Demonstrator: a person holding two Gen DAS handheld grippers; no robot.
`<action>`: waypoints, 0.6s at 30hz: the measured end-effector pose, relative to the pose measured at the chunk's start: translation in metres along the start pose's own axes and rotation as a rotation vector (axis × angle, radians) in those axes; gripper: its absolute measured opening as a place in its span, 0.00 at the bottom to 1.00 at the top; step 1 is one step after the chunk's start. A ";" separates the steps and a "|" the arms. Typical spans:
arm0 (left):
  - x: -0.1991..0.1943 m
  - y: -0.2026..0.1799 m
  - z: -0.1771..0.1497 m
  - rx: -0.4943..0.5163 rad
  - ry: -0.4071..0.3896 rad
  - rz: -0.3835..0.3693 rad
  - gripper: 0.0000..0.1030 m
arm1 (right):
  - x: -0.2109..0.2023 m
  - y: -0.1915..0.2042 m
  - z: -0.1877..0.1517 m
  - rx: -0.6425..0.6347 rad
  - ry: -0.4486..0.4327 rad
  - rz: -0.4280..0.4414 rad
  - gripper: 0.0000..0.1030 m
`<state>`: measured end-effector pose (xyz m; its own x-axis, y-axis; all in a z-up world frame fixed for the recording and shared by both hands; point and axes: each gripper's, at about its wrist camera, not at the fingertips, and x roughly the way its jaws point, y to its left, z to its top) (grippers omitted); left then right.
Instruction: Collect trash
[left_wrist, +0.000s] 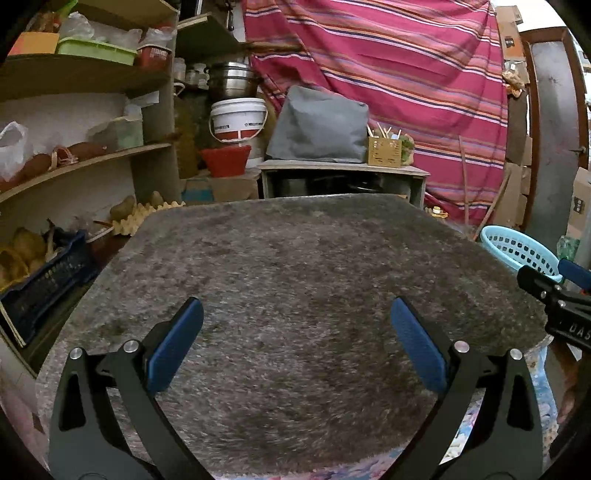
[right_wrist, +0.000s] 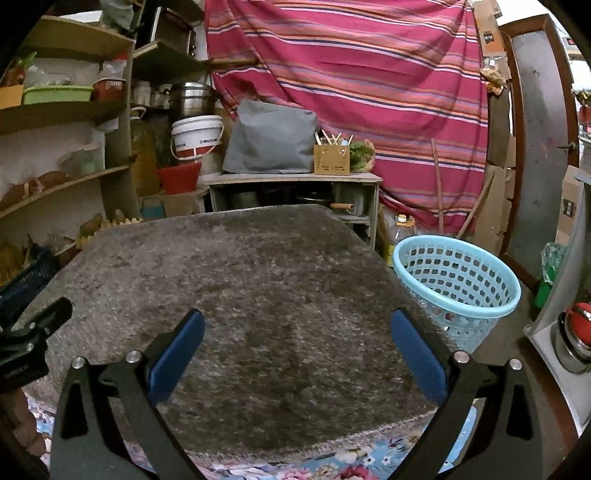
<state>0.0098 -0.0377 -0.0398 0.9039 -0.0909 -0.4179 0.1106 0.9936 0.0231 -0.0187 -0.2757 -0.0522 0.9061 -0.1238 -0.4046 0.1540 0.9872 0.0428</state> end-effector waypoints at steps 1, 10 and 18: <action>-0.001 0.001 -0.001 0.000 -0.003 0.002 0.95 | 0.001 0.001 0.000 -0.006 0.001 0.000 0.96; -0.005 0.003 -0.001 -0.006 -0.037 0.025 0.95 | 0.002 0.005 -0.003 -0.022 0.003 -0.004 0.96; -0.007 0.003 -0.001 -0.003 -0.049 0.036 0.95 | -0.001 0.006 -0.001 -0.022 -0.010 -0.007 0.96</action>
<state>0.0034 -0.0339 -0.0373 0.9266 -0.0579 -0.3716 0.0760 0.9965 0.0342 -0.0195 -0.2693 -0.0522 0.9089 -0.1315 -0.3958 0.1515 0.9883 0.0195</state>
